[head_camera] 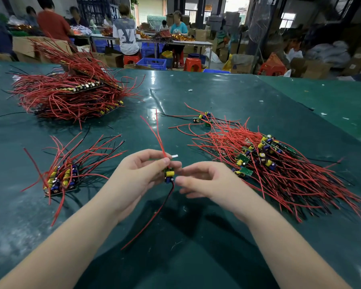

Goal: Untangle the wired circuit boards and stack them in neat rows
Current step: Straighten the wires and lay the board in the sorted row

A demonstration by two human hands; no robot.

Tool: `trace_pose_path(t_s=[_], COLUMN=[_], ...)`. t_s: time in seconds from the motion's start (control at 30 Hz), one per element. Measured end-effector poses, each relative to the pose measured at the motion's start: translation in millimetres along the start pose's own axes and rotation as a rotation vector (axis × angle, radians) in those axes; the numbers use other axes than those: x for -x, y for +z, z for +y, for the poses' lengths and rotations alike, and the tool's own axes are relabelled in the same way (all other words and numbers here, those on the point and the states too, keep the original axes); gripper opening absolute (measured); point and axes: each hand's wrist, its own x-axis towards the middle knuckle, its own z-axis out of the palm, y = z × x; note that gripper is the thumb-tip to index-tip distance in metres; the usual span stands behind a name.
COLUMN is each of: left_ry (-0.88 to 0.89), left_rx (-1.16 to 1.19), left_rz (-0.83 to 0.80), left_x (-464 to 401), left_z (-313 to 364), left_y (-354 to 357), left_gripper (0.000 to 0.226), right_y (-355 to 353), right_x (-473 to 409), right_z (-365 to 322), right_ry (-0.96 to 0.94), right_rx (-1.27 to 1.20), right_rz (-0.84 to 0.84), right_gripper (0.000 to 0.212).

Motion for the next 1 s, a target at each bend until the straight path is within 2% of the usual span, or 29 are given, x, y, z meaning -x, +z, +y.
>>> trace_pose_path(t_s=[0.1,0.2,0.33,0.53,0.83,0.93,1.0], left_ry=[0.043,0.039,0.078,0.128,0.06,0.038,-0.036], left_rx=[0.003,0.06,-0.052,-0.193,-0.107,-0.095,-0.064], left_rz=[-0.007,-0.036,-0.024,0.003,0.039,0.037,0.015], left_x=[-1,-1,-1,2,2,2,3], left_z=[0,0,-3,-2,2,2,2], left_y=[1,2,3,6,4,6,8], left_gripper=[0.01,0.02,0.009,0.016,0.014,0.011,0.015], right_y=[8,15,19,19,19,18,16], right_x=[-2,-3,-3,-1,2,2,0], right_z=[3,3,3,2,-1,-3,-3], right_ry=[0.003,-0.063,-0.093,-0.089,-0.015,-0.034,-0.068], right_rx=[-0.042,-0.105,-0.217,-0.206,-0.211,-0.257,-0.329], right_rz=[-0.002,-0.01,-0.016,-0.028,-0.078,-0.024,0.052], right_gripper=[0.027,0.016,0.007,0.008,0.006,0.004,0.007])
